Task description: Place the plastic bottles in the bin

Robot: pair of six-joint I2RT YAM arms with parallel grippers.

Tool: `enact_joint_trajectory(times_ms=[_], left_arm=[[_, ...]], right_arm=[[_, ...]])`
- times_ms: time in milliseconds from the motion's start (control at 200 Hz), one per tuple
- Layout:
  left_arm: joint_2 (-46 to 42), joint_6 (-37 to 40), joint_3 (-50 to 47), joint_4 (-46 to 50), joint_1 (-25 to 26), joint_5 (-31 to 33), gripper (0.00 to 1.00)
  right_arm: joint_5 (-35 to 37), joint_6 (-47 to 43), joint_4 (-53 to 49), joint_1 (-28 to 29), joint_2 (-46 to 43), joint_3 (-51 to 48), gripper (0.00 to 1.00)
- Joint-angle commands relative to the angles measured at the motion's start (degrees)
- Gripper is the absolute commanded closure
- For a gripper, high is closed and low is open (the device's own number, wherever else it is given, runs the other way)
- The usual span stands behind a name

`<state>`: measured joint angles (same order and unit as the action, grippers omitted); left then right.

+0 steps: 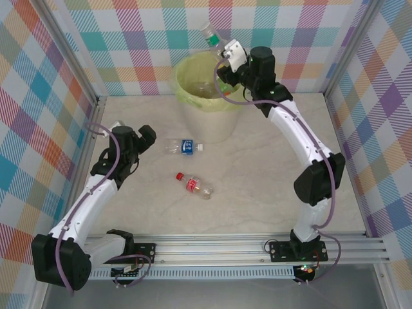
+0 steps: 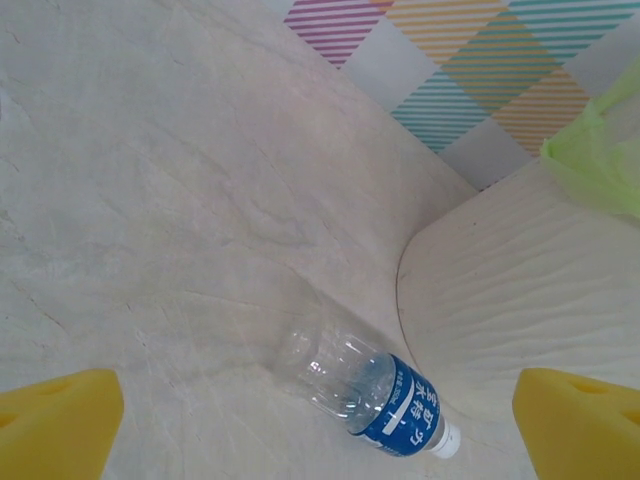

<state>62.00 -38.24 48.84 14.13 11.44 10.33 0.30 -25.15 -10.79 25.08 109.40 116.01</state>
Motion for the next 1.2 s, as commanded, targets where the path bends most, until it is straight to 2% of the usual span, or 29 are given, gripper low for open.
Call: enact_joint_trajectory(times_ms=[0,125,285,410,595,720,845,1195], left_arm=[[-0.8,-2.4,-1.5,1.0,-0.8,-2.1,0.0],[-0.8,-4.1,-2.8,0.7,-0.9,-3.6,0.0],[0.2,-6.1,-4.4,0.7,-1.0,-5.5,0.0],[1.5,-6.7,-4.8,0.5,-1.1,-7.0,0.0],[4.2,-7.8,-4.7,0.1,-1.1,-9.0,0.0],[6.4,-9.3,-4.5,-0.6,-1.2,-10.4,0.0],[8.7,-11.1,-4.0,-1.1,-1.1,-12.0,0.0],[13.8,-16.8,-4.1,-3.8,0.1,-13.6,0.0]], right_arm=[[4.5,-2.7,-5.9,-0.1,4.5,6.6,0.63],[5.3,-2.2,-10.8,-0.1,10.4,14.7,0.55],[8.5,0.4,-15.4,0.0,16.1,23.5,0.3],[8.9,1.0,-15.8,0.4,16.0,24.1,0.16],[10.6,1.6,-17.3,0.9,13.1,23.0,0.04],[10.3,2.6,-16.1,1.4,8.8,17.6,0.01],[8.8,4.2,-12.0,2.1,2.0,8.0,0.0],[1.0,16.2,8.1,2.4,-21.7,-29.6,0.0]])
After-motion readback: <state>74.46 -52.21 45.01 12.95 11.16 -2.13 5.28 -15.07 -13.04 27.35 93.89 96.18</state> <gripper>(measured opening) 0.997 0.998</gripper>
